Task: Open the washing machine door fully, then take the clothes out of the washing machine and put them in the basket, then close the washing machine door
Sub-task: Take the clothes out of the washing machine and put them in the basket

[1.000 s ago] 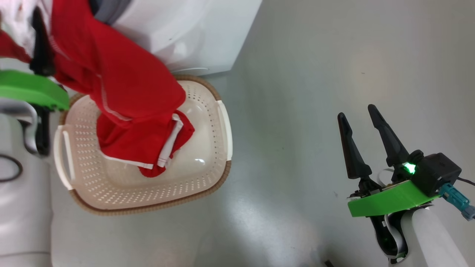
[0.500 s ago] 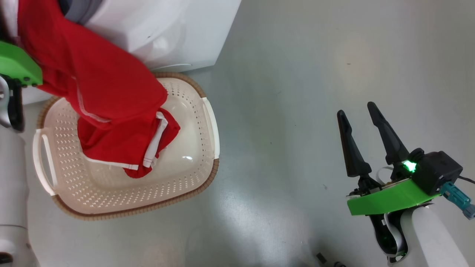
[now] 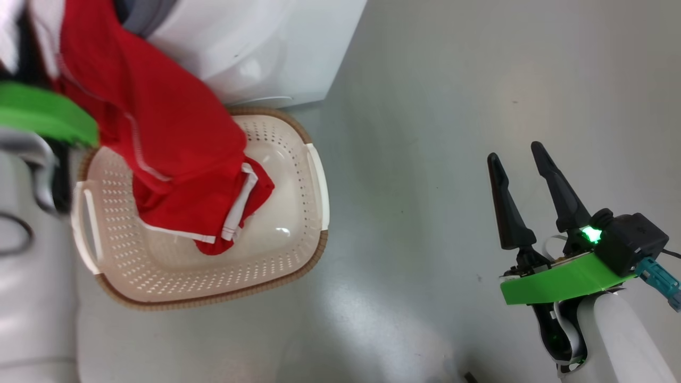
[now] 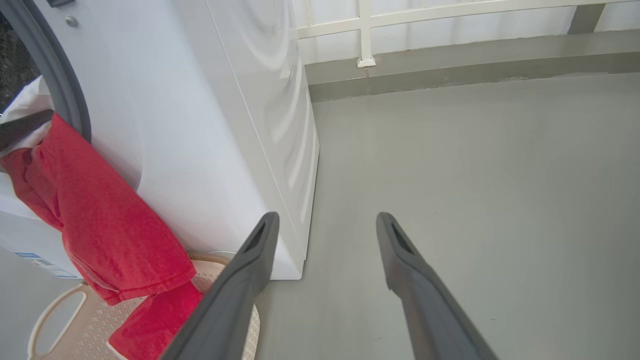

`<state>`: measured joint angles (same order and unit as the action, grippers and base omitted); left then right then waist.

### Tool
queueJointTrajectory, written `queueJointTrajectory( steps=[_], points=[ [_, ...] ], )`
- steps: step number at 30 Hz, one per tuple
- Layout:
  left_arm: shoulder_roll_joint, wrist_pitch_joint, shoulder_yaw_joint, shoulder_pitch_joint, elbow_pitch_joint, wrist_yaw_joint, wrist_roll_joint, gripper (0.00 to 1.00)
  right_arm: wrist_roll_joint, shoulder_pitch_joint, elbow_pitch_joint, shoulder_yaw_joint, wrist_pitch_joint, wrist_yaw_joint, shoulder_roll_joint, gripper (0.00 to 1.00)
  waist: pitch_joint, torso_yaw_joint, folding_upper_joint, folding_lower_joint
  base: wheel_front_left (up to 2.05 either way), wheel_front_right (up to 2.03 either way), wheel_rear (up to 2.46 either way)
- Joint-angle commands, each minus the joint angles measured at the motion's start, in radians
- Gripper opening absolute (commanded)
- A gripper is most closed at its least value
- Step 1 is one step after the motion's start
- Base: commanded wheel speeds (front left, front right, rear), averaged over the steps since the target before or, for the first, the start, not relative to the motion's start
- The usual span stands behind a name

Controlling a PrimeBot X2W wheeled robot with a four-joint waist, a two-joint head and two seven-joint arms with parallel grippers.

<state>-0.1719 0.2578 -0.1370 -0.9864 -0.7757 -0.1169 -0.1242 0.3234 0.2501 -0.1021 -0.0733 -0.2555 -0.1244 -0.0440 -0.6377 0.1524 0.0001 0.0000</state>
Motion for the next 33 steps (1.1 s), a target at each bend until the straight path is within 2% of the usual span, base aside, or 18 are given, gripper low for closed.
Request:
queueJointTrajectory(
  steps=[1,9,14,22,33],
  points=[
    [-0.026,0.004,-0.020,0.063,0.058,-0.010,-0.011,0.00,0.002,-0.014,0.018,-0.013,-0.006,-0.006,-0.006,1.00,0.012,-0.013,-0.0001,0.0000,0.00,0.00,0.00],
    [0.047,0.004,0.020,0.304,0.290,-0.013,-0.057,0.00,-0.005,-0.025,0.014,-0.004,-0.006,-0.006,-0.006,1.00,0.042,-0.038,-0.0001,0.0000,0.00,0.00,0.00],
    [0.071,0.004,0.082,0.449,0.362,-0.014,-0.074,0.00,-0.008,-0.033,0.011,-0.003,-0.006,-0.006,-0.006,1.00,0.057,-0.047,-0.0001,0.0000,0.00,0.00,0.00],
    [0.086,0.004,0.147,0.523,0.314,-0.014,-0.099,0.00,-0.013,-0.031,0.010,-0.005,-0.006,-0.006,-0.006,1.00,0.049,-0.056,-0.0001,0.0000,0.00,0.00,0.00],
    [0.065,0.004,0.211,0.481,0.146,-0.014,-0.112,0.00,-0.006,-0.018,0.020,-0.019,-0.006,-0.006,-0.006,1.00,-0.020,-0.031,-0.0001,0.0000,0.00,0.00,0.00]
  ],
)
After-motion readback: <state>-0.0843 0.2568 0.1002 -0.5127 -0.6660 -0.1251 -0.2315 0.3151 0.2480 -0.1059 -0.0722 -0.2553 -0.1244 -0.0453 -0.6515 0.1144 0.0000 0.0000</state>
